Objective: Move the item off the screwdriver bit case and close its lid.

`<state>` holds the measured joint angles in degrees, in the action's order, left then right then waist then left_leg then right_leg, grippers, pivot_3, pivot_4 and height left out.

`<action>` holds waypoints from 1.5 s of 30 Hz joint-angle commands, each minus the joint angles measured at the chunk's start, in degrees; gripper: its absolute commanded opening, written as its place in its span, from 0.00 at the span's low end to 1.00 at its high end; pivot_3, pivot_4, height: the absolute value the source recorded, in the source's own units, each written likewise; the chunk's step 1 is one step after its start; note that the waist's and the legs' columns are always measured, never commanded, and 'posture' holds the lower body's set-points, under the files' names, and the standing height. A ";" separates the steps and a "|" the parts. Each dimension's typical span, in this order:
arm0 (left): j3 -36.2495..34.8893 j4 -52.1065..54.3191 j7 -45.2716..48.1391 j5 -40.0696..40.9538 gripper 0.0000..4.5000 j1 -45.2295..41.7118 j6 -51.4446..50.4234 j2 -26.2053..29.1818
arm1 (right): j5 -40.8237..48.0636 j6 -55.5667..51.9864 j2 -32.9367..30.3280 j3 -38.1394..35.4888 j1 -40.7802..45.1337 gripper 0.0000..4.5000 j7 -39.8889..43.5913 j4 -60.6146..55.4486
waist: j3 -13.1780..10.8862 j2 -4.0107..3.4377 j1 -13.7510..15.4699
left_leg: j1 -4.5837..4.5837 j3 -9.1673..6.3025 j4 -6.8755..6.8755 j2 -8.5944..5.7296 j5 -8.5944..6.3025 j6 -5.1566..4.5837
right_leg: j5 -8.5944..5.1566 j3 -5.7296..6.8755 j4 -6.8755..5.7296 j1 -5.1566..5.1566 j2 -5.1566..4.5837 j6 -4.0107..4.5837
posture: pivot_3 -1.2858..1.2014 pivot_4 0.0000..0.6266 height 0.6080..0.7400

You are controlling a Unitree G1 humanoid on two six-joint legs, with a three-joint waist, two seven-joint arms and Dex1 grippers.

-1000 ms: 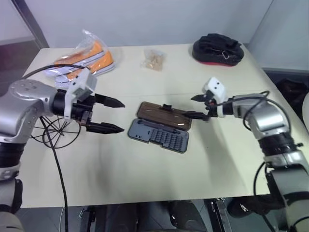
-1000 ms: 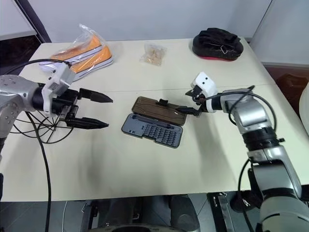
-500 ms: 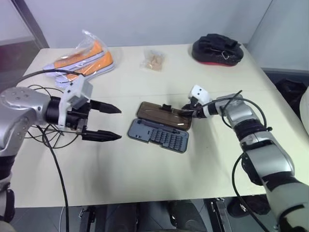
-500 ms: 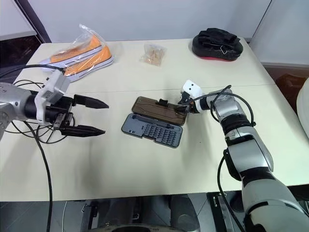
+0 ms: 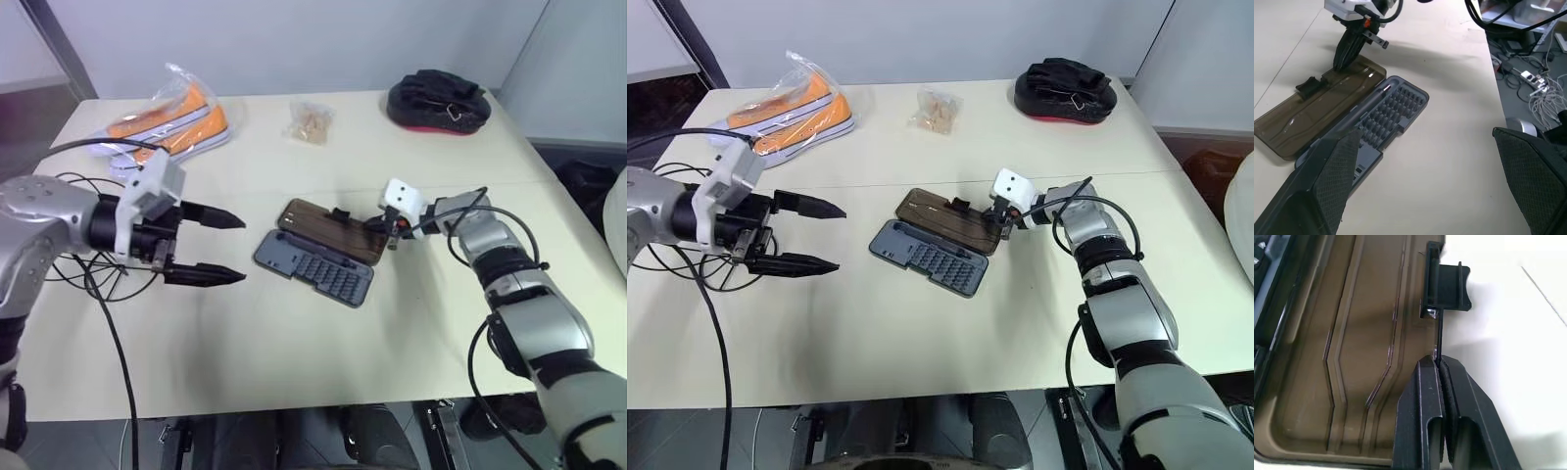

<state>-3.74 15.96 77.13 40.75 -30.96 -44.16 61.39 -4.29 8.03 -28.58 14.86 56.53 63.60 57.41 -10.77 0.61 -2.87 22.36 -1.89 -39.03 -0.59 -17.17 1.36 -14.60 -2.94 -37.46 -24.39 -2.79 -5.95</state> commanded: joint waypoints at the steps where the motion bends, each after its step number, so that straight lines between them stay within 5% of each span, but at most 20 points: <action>1: -2.13 1.85 1.64 0.79 1.00 2.43 0.12 2.37 | 1.52 8.22 -0.79 0.56 -3.27 0.00 9.20 -4.98 | 0.00 0.00 -0.09 | 0.00 0.00 0.01 0.01 0.00 0.00 | 0.00 0.00 0.01 -0.01 0.00 0.00 | 0.52 0.24 1.00; 7: -2.77 3.53 3.22 0.41 1.00 6.78 1.55 4.14 | 2.96 10.44 -2.17 0.46 -6.63 0.00 16.12 -10.97 | -0.02 -0.02 -0.16 | 0.03 0.00 0.00 0.03 -0.01 -0.01 | 0.00 0.00 0.01 -0.02 0.00 0.00 | 0.52 0.24 1.00; 19: -3.40 8.27 1.55 2.22 1.00 10.99 1.47 3.10 | 1.89 6.48 -2.76 0.21 -9.18 0.00 14.15 -16.70 | -0.02 -0.03 0.26 | 0.02 0.00 -0.03 0.04 -0.01 -0.01 | 0.00 0.00 -0.01 -0.02 0.02 0.01 | 0.52 0.24 1.00; 22: -2.90 8.05 0.99 1.44 1.00 11.36 2.29 2.76 | 2.17 4.49 -3.09 0.09 -9.80 0.21 14.39 -18.02 | -0.02 -0.03 0.26 | 0.02 0.01 -0.03 0.04 -0.01 -0.01 | 0.00 0.00 -0.01 -0.02 0.02 0.01 | 0.52 0.24 1.00; 29: -3.15 7.98 -3.20 2.81 1.00 10.16 1.23 -0.93 | 2.96 1.93 -4.83 -0.60 -13.03 0.99 13.76 -25.15 | -0.02 -0.03 0.37 | 0.02 0.01 -0.05 0.04 -0.01 -0.01 | 0.00 0.00 -0.01 0.00 0.00 0.01 | 0.52 0.24 1.00; 34: -2.39 9.64 -6.08 6.05 1.00 13.33 -1.73 -4.50 | 9.48 -9.90 -8.85 -4.24 -17.19 0.99 15.62 -40.98 | -0.03 -0.05 0.43 | 0.03 -0.01 -0.05 0.05 -0.02 -0.01 | 0.00 0.00 -0.02 -0.01 0.00 0.01 | 0.52 0.24 1.00; 37: 0.16 10.55 -3.89 2.28 0.82 19.67 2.63 -4.31 | 14.77 -21.03 -10.90 -6.67 -19.04 1.00 15.21 -51.43 | -0.05 -0.09 0.17 | 0.04 0.02 -0.03 0.04 -0.02 -0.02 | 0.00 -0.05 -0.01 -0.05 -0.02 0.01 | 0.52 0.24 1.00; 44: 10.38 7.19 -5.77 -9.25 0.02 21.82 12.37 -8.91 | 16.26 -28.63 -11.86 -5.96 -21.76 1.00 12.18 -59.01 | -0.03 -0.08 1.01 | -0.05 0.00 -0.06 0.12 -0.02 -0.02 | 0.05 0.01 0.00 0.07 0.05 0.11 | 0.52 0.24 1.00; 45: 11.67 5.96 -6.87 -10.62 0.01 21.27 13.39 -10.67 | 15.95 -28.66 -11.57 -5.67 -21.74 1.00 11.56 -58.55 | -0.04 -0.08 1.06 | -0.05 0.02 -0.07 0.10 -0.02 -0.02 | 0.05 0.00 0.01 0.08 0.03 0.11 | 0.52 0.24 1.00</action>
<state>6.30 22.78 71.51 32.76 -9.17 -33.45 52.08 11.42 -20.50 -40.16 9.60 34.32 76.19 0.00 -10.80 0.53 -1.81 22.32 -1.84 -39.11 -0.52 -17.19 1.34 -14.55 -2.95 -37.45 -24.32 -2.77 -5.84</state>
